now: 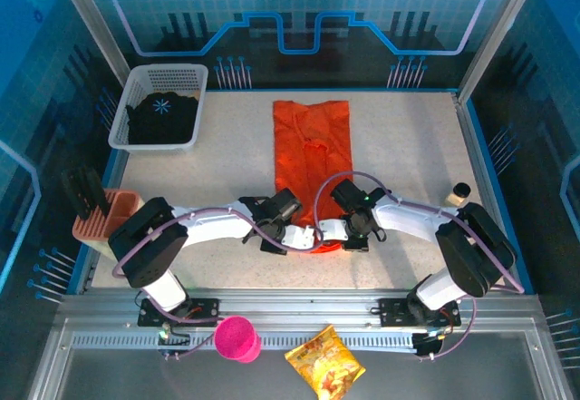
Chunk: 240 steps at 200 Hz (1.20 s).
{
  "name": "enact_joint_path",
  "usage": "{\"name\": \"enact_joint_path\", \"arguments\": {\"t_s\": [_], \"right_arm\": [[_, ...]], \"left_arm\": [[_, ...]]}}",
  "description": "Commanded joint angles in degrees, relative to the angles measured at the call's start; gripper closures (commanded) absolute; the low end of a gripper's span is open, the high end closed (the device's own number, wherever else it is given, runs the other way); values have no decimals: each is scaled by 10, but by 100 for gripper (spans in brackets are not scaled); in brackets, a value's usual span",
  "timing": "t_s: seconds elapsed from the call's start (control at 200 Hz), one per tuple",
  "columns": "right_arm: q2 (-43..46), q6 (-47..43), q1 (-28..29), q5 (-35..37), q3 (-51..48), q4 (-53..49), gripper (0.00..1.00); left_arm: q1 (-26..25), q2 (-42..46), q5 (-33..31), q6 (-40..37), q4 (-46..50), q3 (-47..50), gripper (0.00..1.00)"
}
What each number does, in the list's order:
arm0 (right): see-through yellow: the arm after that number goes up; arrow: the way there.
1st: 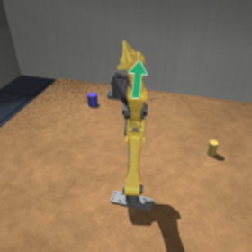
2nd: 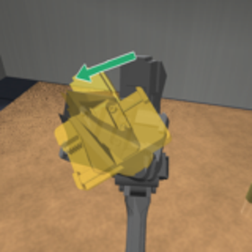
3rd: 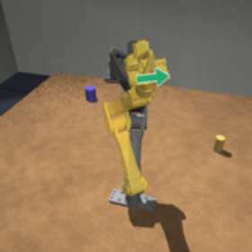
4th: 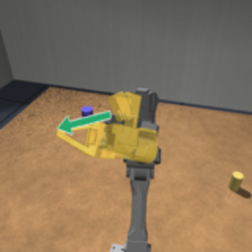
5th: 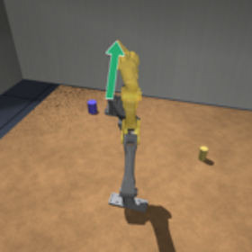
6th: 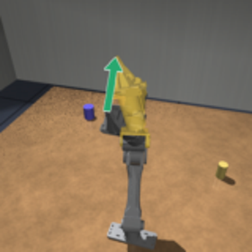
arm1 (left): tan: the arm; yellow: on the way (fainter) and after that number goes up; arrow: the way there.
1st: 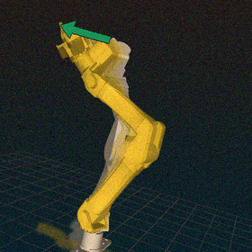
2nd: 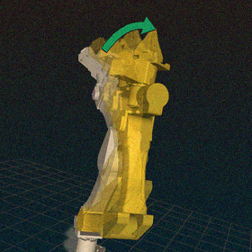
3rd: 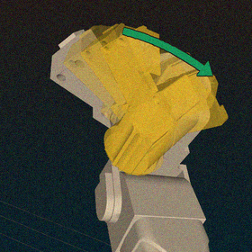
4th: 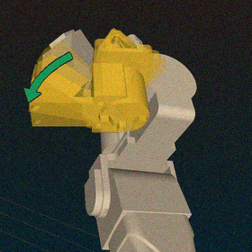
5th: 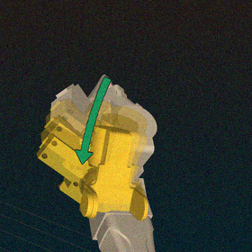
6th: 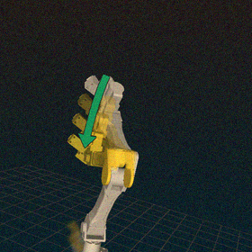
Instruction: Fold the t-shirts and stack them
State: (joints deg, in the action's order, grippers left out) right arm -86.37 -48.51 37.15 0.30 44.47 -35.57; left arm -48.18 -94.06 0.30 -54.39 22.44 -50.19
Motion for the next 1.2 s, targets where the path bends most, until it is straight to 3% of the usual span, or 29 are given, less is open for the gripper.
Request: {"name": "enact_joint_path", "arguments": {"t_s": [0.0, 0.375, 0.571, 0.736, 0.946, 1.196], "right_arm": [[31, -5, 9, 24, -1, -13, 100], [182, -6, 37, -9, 4, -106, 100], [237, 13, 62, -11, 6, -155, 100], [241, 21, 63, 18, 2, -134, 100], [191, 34, 43, 74, 19, -62, 100], [144, 8, -10, 98, 65, 15, 100]], "left_arm": [[-5, 44, -14, 23, 36, 8, 100], [-59, 188, -22, 85, 132, 20, 100], [-85, 215, -26, 113, 173, 8, 100], [-85, 214, -37, 116, 164, -2, 100], [-52, 190, -28, 94, 157, -35, 100], [30, 136, -21, 69, 156, -112, 100]]}}
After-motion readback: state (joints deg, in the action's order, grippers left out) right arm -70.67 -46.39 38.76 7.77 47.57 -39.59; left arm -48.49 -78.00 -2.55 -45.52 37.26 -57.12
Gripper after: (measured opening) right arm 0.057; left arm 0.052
